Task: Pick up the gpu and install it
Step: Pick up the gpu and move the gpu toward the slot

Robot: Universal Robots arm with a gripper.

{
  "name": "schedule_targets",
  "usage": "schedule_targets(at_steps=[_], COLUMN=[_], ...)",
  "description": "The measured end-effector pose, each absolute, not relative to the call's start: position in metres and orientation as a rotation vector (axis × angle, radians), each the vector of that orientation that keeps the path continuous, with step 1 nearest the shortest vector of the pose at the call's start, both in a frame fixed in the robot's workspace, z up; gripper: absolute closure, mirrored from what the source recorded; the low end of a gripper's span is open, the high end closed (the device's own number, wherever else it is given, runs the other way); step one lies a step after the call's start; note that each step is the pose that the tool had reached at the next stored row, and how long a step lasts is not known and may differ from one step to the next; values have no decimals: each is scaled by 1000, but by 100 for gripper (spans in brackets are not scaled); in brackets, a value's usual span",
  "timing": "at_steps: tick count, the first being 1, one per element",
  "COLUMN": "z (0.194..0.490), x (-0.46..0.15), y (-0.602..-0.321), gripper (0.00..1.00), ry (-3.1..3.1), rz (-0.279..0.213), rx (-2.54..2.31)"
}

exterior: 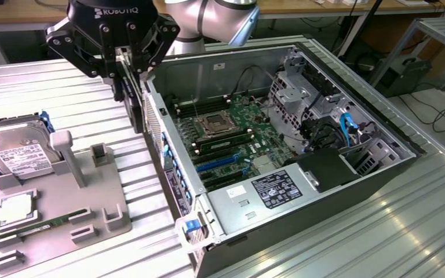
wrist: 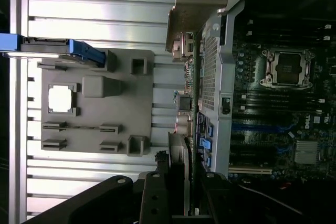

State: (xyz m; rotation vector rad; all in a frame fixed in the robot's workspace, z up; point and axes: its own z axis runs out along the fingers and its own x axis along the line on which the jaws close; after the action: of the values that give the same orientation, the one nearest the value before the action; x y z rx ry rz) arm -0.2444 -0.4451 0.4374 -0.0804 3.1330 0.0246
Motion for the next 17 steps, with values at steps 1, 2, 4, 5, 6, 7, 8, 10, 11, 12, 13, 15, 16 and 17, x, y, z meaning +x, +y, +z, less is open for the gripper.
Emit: schedule_targets(at_steps=[1,2,4,5,6,7,8,10,11,12,13,15,16,17], z=[437,437,437,437,437,437,437,437,437,437,437,437,437,437], x=[-244,-243,-242,-241,-240,-239,-238,-236,-236,-235,-234,-233,-232,-231], y=[-445,-445,-445,-445,-445,-445,-445,-445,-445,-445,-445,-445,-445,-445], gripper=[73,73,73,73,73,73,73,73,73,73,73,73,73,73], ry=[3133,3133,3133,3133,3133,3133,3133,3133,3133,3133,3133,3133,3133,3133], rz=[24,25,24,24,24,25,24,24,24,24,24,24,25,24], rx=[-80,-80,-80,-80,-80,-80,-80,-80,-80,-80,-80,-80,-80,-80])
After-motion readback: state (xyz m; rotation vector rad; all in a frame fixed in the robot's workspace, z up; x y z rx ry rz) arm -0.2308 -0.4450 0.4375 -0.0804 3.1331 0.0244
